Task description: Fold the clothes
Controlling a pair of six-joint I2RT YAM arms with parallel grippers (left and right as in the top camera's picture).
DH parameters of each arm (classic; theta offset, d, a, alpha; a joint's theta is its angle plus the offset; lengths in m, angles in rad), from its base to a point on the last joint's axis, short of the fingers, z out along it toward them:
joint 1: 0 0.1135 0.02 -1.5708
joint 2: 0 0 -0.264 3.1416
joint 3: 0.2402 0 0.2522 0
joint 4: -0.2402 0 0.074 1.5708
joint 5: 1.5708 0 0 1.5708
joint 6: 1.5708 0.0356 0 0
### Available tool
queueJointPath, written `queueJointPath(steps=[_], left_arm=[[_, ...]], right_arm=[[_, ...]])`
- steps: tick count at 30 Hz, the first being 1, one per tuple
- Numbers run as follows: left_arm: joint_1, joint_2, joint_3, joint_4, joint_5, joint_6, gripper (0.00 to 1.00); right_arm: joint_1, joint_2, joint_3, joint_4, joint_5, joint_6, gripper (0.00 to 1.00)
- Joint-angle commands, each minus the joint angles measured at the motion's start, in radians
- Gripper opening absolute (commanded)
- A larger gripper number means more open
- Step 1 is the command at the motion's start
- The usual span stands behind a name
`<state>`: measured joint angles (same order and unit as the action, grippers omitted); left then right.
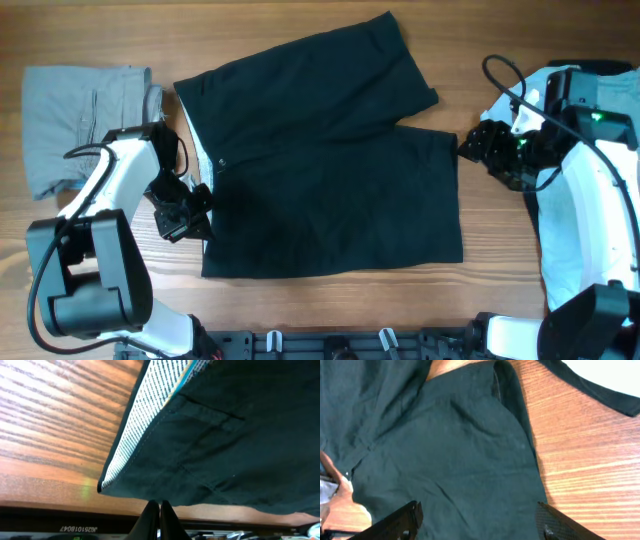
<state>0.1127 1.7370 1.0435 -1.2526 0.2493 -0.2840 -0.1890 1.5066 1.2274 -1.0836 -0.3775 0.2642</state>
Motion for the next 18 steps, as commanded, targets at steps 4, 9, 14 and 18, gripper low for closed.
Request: queueJointPath(steps=[4, 9, 14, 18], left_arm=[[-0.004, -0.136, -0.006, -0.1, -0.036, -0.117, 0.24], [-0.003, -0.203, -0.133, -0.078, -0.09, -0.312, 0.68], [0.023, -0.225, -0.307, 0.095, -0.048, -0.409, 0.59], [0.052, -0.254, -0.383, 0.217, -0.056, -0.435, 0.66]], right_arm=[[0.002, 0.059, -0.142, 0.176, -0.012, 0.17, 0.8], [0.002, 0.067, -0.142, 0.243, 0.004, 0.186, 0.82], [0.002, 0.067, -0.142, 0.246, 0.019, 0.189, 0.82], [0.002, 0.067, -0.142, 0.251, 0.019, 0.192, 0.82]])
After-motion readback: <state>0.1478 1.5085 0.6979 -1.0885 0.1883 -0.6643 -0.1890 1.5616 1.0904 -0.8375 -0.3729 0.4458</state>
